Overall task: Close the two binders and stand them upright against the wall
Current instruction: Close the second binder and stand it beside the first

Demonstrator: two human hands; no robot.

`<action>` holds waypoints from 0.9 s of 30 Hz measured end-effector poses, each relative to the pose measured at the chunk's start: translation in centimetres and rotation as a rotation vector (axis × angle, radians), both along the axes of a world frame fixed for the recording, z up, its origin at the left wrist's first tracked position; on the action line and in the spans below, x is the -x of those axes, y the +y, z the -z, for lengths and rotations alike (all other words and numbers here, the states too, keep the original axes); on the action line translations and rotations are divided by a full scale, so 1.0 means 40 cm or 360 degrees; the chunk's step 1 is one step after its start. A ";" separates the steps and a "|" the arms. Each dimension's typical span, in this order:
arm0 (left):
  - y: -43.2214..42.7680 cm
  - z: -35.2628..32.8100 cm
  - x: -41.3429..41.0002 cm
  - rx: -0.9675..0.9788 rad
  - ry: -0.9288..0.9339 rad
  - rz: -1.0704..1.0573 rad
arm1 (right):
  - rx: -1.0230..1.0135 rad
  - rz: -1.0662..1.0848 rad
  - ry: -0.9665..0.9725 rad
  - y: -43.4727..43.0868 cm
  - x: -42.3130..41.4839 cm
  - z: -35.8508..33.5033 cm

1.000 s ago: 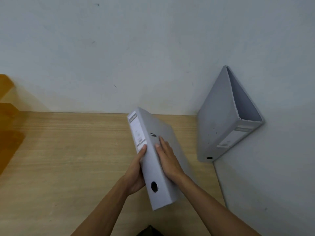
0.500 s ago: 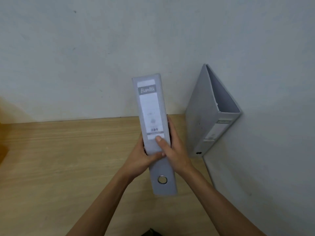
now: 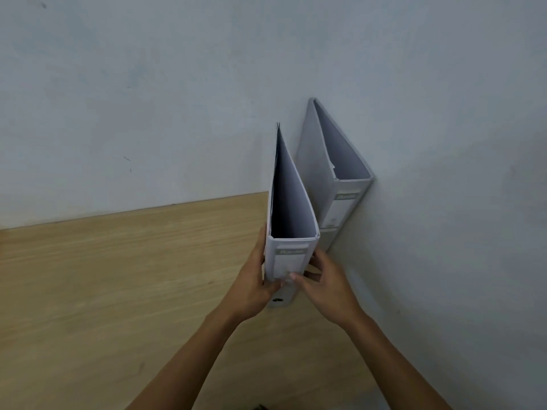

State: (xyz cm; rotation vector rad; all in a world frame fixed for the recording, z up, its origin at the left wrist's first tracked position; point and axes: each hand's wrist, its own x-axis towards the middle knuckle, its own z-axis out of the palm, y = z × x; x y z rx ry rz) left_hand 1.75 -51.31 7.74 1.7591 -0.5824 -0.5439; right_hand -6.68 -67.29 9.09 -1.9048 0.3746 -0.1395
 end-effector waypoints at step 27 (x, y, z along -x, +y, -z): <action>-0.199 0.021 -0.205 -0.0290 0.0031 0.0101 | 0.0152 0.0437 0.0199 -0.170 -0.151 0.024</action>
